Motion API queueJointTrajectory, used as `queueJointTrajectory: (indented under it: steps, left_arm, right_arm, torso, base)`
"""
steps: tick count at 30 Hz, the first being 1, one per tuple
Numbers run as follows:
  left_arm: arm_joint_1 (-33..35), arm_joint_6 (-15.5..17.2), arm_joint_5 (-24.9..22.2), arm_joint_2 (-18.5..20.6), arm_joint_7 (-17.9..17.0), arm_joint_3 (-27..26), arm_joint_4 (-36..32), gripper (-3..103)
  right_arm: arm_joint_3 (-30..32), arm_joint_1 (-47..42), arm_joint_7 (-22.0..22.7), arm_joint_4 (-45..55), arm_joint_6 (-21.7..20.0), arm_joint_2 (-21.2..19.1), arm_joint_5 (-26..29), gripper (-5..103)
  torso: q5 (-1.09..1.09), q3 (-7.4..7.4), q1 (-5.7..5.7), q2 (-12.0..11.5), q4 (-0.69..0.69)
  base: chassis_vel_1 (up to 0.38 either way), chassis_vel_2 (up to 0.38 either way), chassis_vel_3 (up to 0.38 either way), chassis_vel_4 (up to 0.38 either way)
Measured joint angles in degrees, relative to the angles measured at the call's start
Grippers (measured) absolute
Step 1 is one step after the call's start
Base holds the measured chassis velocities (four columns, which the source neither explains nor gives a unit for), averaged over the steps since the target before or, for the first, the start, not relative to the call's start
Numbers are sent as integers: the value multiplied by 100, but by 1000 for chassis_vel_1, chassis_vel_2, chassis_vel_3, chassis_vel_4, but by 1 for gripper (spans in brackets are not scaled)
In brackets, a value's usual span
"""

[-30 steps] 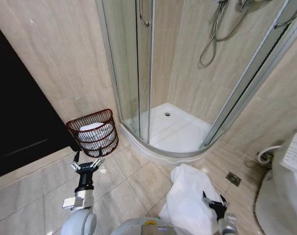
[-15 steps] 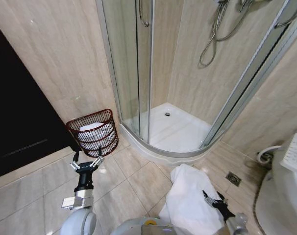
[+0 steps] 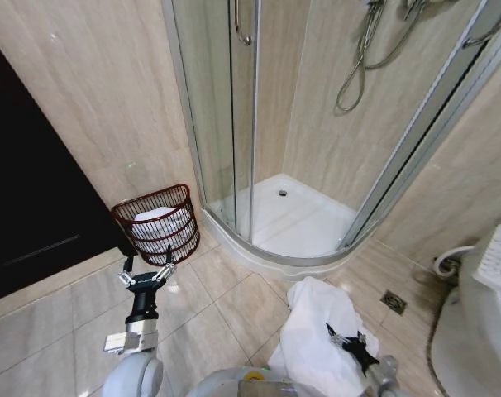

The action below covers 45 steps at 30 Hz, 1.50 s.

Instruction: Discard the used towel into the hamper.

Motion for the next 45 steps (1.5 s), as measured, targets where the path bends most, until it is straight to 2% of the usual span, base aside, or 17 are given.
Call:
queueJointTrajectory:
  steps: [14,17,23,25,26,29,31,33,35,36,38,40,41,43,45]
  left_arm:
    - [-1,23,22,-19,-21,32,-23,100]
    - [-6,35,22,-13,-29,28,-30,100]
    - [-10,37,22,-11,-32,27,-30,100]
    - [-8,37,22,-11,-32,27,-30,100]
    - [-8,37,22,-11,-32,27,-30,100]
    - [-8,34,23,-10,-32,27,-26,100]
    - [-10,32,24,-9,-32,27,-25,100]
    - [-16,30,26,-4,-30,26,-25,100]
    - [-18,30,26,-4,-29,26,-26,100]
    - [-23,30,28,-3,-25,23,-27,100]
    - [-24,30,30,-8,-21,23,-27,100]
    - [-23,30,32,-11,-19,25,-28,100]
    - [-21,30,33,-11,-18,28,-28,100]
    - [-20,30,33,-11,-18,28,-28,100]
    - [-23,27,34,-9,-19,29,-28,100]
  right_arm:
    - [-138,354,411,-450,13,216,-567,100]
    - [-204,411,626,-551,104,226,-639,100]
    - [-221,463,714,-641,146,232,-616,103]
    - [-247,463,710,-664,165,223,-536,96]
    - [-247,463,710,-664,165,223,-536,96]
    - [-272,482,720,-723,229,236,-511,85]
    - [-281,489,736,-736,243,245,-506,85]
    - [-287,508,750,-763,268,255,-499,77]
    - [-288,511,751,-767,272,255,-499,77]
    - [-291,522,753,-779,283,255,-493,70]
    - [-293,524,755,-779,286,255,-478,63]
    - [-296,525,755,-784,291,256,-471,63]
    - [-304,525,755,-797,302,256,-462,55]
    - [-308,527,755,-808,313,255,-457,55]
    - [-317,534,759,-842,339,255,-453,47]
  torso:
    - [0,0,0,0,0]
    - [1,0,0,0,0]
    - [1,0,0,0,0]
    - [0,0,0,0,0]
    - [0,0,0,0,0]
    - [-1,0,0,0,0]
    - [0,0,0,0,-1]
    - [0,0,0,0,-1]
    - [0,0,0,0,-1]
    - [0,0,0,0,-1]
    - [0,0,0,0,0]
    - [0,0,0,0,0]
    - [0,0,0,0,0]
    - [0,0,0,0,0]
    - [0,0,0,0,0]
  base:
    - [0,0,0,0]
    - [0,0,0,0]
    - [0,0,0,0]
    - [0,0,0,0]
    - [0,0,0,0]
    - [0,0,0,0]
    - [0,0,0,0]
    - [0,0,0,0]
    - [0,0,0,0]
    - [0,0,0,0]
    - [0,0,0,0]
    - [0,0,0,0]
    - [0,0,0,0]
    - [0,0,0,0]
    - [0,0,0,0]
